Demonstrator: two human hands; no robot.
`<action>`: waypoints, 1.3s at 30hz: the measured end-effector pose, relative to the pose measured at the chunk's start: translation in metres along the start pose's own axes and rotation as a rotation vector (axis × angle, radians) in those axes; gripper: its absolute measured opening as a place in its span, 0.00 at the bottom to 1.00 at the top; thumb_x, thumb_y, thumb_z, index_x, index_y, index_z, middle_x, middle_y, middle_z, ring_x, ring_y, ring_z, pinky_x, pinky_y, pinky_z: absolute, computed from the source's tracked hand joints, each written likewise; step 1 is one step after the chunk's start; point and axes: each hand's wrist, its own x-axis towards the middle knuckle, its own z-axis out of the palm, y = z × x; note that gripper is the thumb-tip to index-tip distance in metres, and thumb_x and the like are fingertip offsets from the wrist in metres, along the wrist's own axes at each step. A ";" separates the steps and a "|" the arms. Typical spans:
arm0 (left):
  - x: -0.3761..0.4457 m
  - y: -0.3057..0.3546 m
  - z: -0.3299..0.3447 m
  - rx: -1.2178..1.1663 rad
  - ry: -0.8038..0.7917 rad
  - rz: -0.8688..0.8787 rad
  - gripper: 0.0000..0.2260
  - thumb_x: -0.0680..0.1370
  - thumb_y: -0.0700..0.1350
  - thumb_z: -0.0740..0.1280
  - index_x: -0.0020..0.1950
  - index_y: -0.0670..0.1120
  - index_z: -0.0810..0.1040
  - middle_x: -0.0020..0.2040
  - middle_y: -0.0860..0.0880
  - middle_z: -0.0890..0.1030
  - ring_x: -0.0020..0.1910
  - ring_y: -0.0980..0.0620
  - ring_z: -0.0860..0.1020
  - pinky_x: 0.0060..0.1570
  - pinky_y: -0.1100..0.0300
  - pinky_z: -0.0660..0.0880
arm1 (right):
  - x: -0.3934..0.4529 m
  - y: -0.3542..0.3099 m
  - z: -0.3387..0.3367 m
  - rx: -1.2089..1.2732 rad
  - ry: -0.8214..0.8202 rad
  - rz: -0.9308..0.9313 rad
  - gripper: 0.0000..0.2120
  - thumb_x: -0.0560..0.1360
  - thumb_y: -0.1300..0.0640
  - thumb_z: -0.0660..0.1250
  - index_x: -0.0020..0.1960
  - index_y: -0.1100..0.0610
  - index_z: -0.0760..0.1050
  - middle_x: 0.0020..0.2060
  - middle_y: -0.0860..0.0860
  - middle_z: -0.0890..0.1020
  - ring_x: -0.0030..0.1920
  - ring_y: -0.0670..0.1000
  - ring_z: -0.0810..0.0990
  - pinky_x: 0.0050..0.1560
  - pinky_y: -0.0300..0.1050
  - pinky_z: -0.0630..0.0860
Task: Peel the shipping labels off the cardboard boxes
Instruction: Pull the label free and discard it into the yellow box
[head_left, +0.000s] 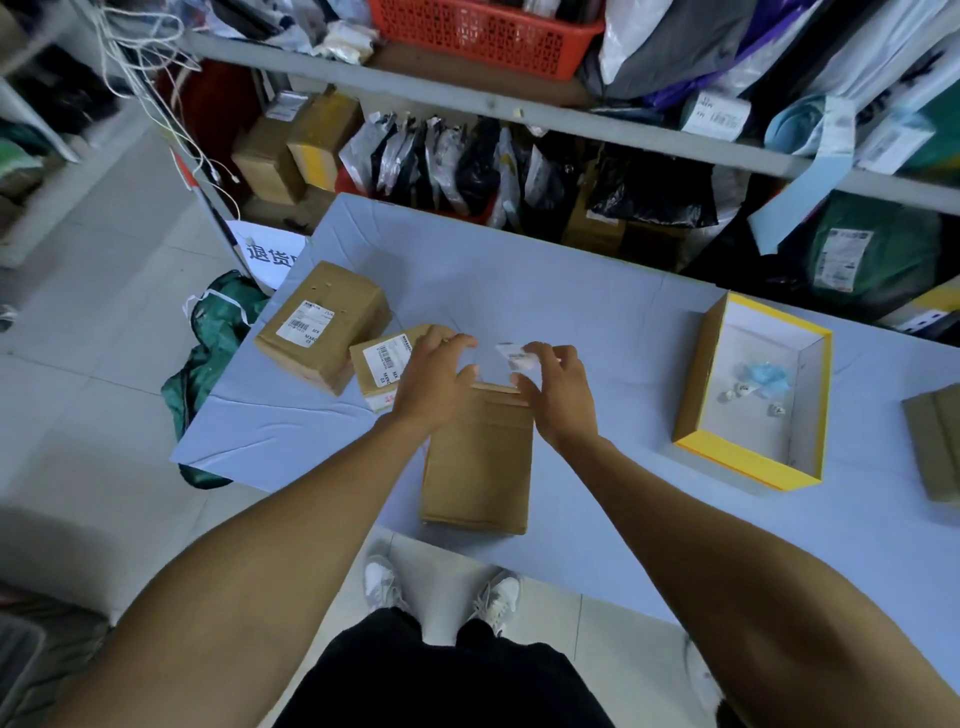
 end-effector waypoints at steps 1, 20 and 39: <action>0.004 0.005 -0.007 0.042 -0.013 0.040 0.13 0.77 0.43 0.68 0.62 0.47 0.78 0.61 0.48 0.73 0.60 0.46 0.73 0.59 0.53 0.71 | 0.004 -0.004 -0.009 -0.032 0.007 -0.021 0.12 0.79 0.52 0.64 0.60 0.54 0.76 0.59 0.54 0.72 0.56 0.54 0.75 0.49 0.47 0.76; -0.018 0.085 -0.142 -0.007 -0.231 0.408 0.02 0.73 0.41 0.73 0.43 0.46 0.81 0.44 0.47 0.84 0.46 0.49 0.81 0.50 0.52 0.78 | -0.049 -0.148 -0.102 -0.056 0.052 -0.048 0.08 0.76 0.61 0.62 0.45 0.59 0.80 0.37 0.52 0.79 0.37 0.51 0.74 0.30 0.39 0.65; -0.059 0.096 -0.144 -0.208 -0.303 0.171 0.12 0.68 0.40 0.78 0.42 0.47 0.76 0.40 0.45 0.84 0.45 0.47 0.83 0.48 0.52 0.78 | -0.091 -0.144 -0.104 -0.125 0.005 -0.096 0.03 0.72 0.59 0.72 0.44 0.59 0.83 0.37 0.53 0.83 0.39 0.50 0.77 0.35 0.40 0.68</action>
